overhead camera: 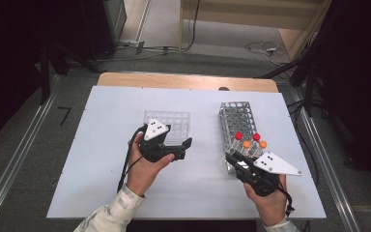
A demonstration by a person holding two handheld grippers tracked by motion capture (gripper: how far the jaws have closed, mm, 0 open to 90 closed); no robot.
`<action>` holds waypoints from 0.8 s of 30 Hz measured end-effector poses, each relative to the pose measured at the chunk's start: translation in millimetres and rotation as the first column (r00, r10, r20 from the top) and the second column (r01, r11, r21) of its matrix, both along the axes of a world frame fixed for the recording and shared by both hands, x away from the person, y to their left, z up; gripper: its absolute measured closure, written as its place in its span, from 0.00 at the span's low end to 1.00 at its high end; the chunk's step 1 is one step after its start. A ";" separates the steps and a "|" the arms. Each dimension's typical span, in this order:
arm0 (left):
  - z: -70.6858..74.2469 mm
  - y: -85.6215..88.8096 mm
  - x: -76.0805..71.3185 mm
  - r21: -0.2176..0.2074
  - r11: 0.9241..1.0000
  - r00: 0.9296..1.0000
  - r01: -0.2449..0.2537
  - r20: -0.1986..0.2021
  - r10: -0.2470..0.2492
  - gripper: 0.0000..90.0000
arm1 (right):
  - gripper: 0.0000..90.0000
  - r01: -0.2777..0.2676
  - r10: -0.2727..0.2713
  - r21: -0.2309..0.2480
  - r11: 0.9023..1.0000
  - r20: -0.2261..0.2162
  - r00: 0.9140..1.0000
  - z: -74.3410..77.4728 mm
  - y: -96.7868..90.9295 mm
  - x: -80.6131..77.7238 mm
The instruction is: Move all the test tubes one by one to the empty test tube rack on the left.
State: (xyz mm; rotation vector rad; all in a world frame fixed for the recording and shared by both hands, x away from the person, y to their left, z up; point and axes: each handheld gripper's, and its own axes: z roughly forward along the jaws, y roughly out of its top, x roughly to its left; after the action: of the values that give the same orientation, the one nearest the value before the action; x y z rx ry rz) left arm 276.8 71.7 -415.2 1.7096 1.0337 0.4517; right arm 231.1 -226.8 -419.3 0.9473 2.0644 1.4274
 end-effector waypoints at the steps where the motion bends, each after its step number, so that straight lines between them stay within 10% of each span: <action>1: 0.4 -0.4 -0.4 0.000 1.000 1.000 0.000 0.001 0.000 0.18 | 0.81 -0.011 0.011 -0.001 1.000 -0.004 1.000 -0.5 4.8 1.4; 20: 8.2 -14.0 -10.4 -0.019 0.997 0.997 0.080 0.014 -0.079 0.26 | 0.81 -0.085 0.083 -0.049 0.995 -0.049 0.995 -22.0 74.1 34.1; 24: 5.4 -14.0 -9.4 -0.028 0.995 0.995 0.098 0.018 -0.097 0.48 | 0.81 -0.088 0.085 -0.051 0.995 -0.055 0.995 -25.3 83.6 39.1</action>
State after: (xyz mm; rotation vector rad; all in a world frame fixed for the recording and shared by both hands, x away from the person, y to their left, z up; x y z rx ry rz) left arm 267.4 57.7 -409.8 1.7196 0.9356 0.3863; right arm 270.2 -143.2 -444.6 0.8933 2.1953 1.3973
